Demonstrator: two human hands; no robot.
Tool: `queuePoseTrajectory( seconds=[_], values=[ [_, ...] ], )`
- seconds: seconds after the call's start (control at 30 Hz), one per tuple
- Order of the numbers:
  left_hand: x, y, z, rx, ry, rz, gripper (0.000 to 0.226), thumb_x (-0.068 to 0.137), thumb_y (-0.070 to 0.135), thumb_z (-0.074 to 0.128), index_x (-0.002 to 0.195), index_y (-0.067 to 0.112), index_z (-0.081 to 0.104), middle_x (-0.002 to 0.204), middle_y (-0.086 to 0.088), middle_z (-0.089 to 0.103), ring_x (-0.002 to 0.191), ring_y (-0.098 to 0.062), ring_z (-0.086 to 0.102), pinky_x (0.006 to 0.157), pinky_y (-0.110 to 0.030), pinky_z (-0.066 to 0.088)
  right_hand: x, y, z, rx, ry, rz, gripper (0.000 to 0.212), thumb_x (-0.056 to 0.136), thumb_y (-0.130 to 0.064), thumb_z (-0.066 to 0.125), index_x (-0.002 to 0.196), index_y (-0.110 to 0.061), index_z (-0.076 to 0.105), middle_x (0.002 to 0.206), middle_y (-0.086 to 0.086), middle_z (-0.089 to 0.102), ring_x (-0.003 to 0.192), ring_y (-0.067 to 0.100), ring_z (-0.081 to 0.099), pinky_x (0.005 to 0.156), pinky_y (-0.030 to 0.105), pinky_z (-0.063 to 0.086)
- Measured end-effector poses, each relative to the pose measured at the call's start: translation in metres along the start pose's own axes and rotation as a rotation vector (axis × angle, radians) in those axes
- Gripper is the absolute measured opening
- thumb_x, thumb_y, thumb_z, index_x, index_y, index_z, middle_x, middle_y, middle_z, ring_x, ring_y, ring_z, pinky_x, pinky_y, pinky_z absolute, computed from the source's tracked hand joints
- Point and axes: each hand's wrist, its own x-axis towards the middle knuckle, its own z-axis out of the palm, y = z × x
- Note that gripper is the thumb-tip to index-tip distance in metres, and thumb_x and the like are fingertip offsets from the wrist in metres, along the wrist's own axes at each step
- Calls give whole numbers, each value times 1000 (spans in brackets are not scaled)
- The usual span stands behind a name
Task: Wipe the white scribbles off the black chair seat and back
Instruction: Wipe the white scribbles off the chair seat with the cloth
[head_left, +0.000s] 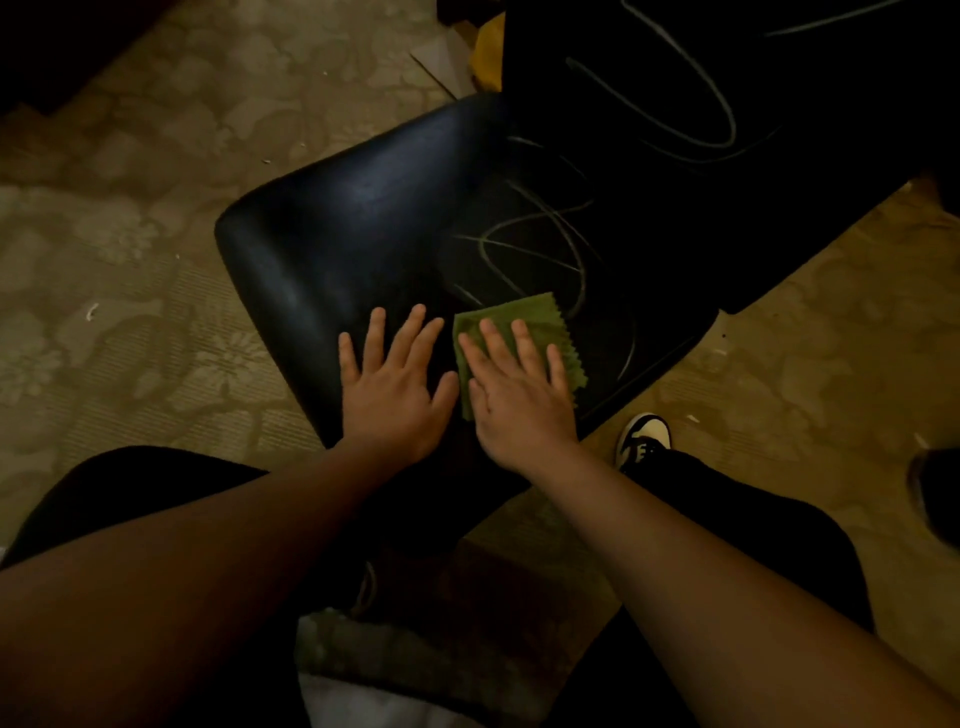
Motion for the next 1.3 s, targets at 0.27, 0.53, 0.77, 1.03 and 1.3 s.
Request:
queuePoseTrajectory(
  seconds=[0.27, 0.53, 0.77, 1.03, 1.3],
  values=[
    [24, -48, -17, 48, -17, 160, 71, 92, 64, 28, 159, 39, 24, 170, 14, 15, 158, -20, -3, 126, -54, -5, 13, -28, 5, 19, 4, -81, 55, 108, -41, 19, 161, -38, 3, 170, -13, -6, 155, 17, -15, 124, 51, -5],
    [40, -60, -27, 21, -80, 155, 67, 93, 57, 38, 158, 43, 22, 171, 15, 10, 158, -19, -8, 125, -55, -9, 16, -12, -7, 44, -22, -133, 52, 109, -41, 19, 159, -45, 4, 168, -19, -6, 154, 11, -15, 125, 47, -6],
    [17, -18, -15, -37, -34, 15, 67, 100, 60, 30, 161, 38, 14, 171, 12, 1, 156, -24, -18, 117, -58, -21, 16, 2, -9, 44, 14, -8, 53, 108, -40, 21, 160, -43, 7, 169, -16, -3, 155, 14, -14, 125, 50, -4],
    [15, -20, -13, -5, -15, 73, 61, 103, 54, 27, 161, 38, 16, 172, 11, 5, 157, -26, -13, 119, -65, -14, -1, -16, -7, 21, -23, -102, 54, 109, -38, 22, 160, -41, 5, 169, -16, -5, 155, 14, -15, 125, 50, -5],
    [24, -38, -19, 4, -7, 93, 61, 98, 57, 30, 157, 42, 24, 170, 15, 13, 158, -24, -5, 121, -66, -7, -8, 15, -7, 45, 24, -64, 52, 109, -40, 21, 159, -43, 8, 169, -18, -2, 155, 11, -12, 125, 48, -3]
  ],
)
